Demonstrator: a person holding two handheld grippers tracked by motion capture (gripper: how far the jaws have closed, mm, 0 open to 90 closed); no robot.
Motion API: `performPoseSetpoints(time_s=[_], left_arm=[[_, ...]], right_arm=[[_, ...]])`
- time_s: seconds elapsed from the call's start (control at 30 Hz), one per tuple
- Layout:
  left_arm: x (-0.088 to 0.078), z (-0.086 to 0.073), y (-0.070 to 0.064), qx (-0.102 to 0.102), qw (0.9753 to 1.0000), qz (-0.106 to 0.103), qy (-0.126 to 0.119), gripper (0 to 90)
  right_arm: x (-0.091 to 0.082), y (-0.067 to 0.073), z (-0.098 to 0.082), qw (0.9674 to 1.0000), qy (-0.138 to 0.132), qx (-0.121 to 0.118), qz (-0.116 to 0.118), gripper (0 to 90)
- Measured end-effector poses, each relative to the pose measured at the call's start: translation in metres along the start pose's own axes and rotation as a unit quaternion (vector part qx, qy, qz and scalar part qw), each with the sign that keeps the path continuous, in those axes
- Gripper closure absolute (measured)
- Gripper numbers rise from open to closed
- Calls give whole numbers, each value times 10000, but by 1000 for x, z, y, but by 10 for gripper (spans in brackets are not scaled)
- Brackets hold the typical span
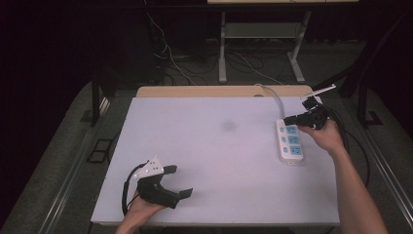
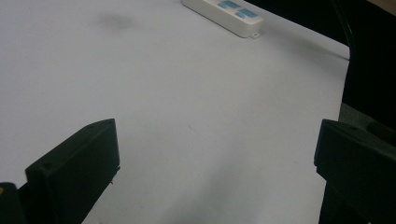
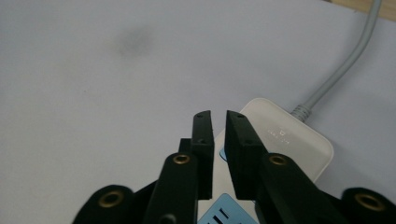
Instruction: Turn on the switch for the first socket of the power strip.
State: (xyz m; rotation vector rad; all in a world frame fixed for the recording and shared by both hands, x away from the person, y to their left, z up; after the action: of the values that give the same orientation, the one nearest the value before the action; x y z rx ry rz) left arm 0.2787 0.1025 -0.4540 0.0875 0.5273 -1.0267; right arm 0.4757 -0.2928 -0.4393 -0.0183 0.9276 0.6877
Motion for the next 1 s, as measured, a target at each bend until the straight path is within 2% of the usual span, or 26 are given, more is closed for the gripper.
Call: performPoseSetpoints(time_s=[0.1, 1.0], left_arm=[[0, 0, 0, -4, 10000, -2, -1, 0], [1, -1, 1, 18, 10000, 22, 61, 0]], right_arm=[[6, -1, -1, 10000, 70, -11, 13, 892], [30, -13, -13, 9989, 466, 65, -84, 894]])
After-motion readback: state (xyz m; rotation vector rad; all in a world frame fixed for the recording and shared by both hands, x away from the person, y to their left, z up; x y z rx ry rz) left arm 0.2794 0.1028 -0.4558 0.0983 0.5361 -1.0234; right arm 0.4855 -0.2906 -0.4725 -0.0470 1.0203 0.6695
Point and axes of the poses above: each handheld gripper's, and its own axes: x roughly forward along the jaws, z roughly out of its top, y roughly to its left, the point moved 8 cm from there along x, roughly forward along the jaws, and after that the axes turned 4 degrees about x, right-handed, at the moved point
